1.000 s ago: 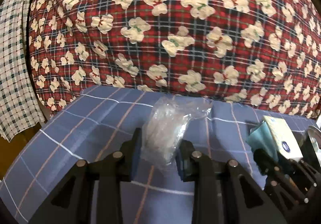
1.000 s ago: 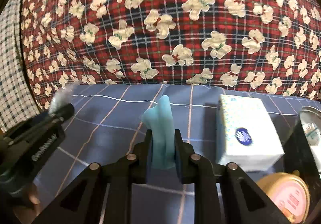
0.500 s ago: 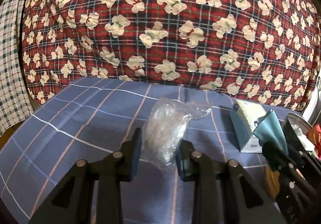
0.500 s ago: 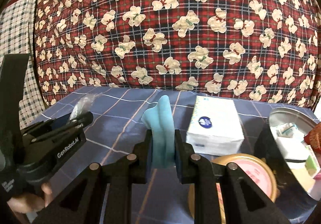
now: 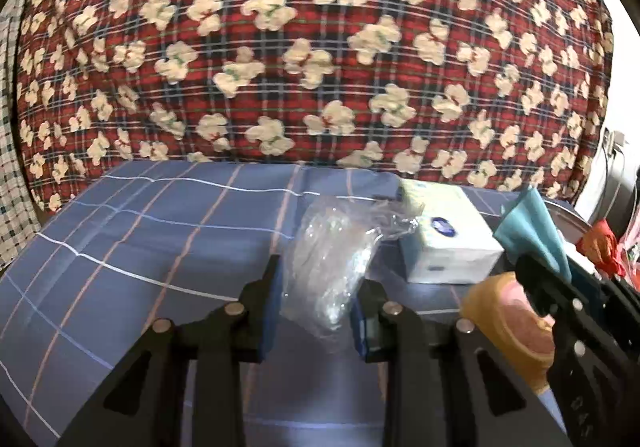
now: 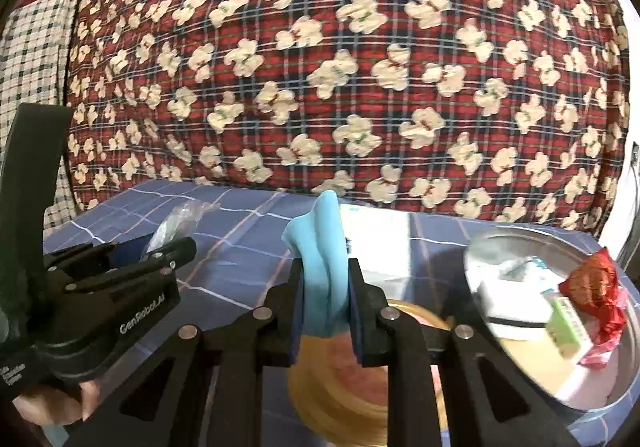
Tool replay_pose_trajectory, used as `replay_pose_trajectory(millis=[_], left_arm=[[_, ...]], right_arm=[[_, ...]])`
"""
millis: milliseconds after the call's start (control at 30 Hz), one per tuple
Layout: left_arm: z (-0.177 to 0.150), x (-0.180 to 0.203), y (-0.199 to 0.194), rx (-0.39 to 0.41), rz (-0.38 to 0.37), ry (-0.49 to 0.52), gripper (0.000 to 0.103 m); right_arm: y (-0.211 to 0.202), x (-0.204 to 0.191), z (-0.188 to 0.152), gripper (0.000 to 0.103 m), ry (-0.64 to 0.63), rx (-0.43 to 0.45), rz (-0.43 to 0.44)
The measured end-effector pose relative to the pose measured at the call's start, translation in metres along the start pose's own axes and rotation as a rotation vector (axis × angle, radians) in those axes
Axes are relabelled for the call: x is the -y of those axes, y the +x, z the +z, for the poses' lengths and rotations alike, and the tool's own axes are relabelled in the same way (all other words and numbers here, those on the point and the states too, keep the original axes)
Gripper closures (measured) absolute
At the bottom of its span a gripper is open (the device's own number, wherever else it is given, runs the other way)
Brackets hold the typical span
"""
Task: Organize soft objects
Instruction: 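Carry the plastic bag and teal cloth over the metal basin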
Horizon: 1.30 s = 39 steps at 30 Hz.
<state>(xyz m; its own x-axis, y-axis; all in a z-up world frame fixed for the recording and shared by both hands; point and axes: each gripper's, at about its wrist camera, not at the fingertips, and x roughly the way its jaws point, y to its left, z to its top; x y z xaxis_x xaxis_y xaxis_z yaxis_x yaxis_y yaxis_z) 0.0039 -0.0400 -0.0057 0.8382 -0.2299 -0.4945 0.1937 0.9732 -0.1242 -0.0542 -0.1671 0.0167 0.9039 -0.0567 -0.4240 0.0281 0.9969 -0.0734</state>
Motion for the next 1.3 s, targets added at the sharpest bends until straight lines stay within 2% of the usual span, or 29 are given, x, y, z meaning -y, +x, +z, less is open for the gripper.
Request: replay_pose_trajectory(millis=[467, 733, 1300], left_arm=[[-0.001, 0.054, -0.004, 0.009, -0.041, 0.064, 0.074], [-0.001, 0.091, -0.006, 0.011, -0.093, 0.107, 0.074], [-0.001, 0.161, -0.01, 0.023, -0.166, 0.199, 0.074]], right_arm=[[-0.024, 0.054, -0.005, 0.081, 0.039, 0.057, -0.062], [-0.037, 0.085, -0.008, 0.081, 0.059, 0.096, -0.114], [-0.048, 0.153, -0.023, 0.081, 0.099, 0.087, -0.226]])
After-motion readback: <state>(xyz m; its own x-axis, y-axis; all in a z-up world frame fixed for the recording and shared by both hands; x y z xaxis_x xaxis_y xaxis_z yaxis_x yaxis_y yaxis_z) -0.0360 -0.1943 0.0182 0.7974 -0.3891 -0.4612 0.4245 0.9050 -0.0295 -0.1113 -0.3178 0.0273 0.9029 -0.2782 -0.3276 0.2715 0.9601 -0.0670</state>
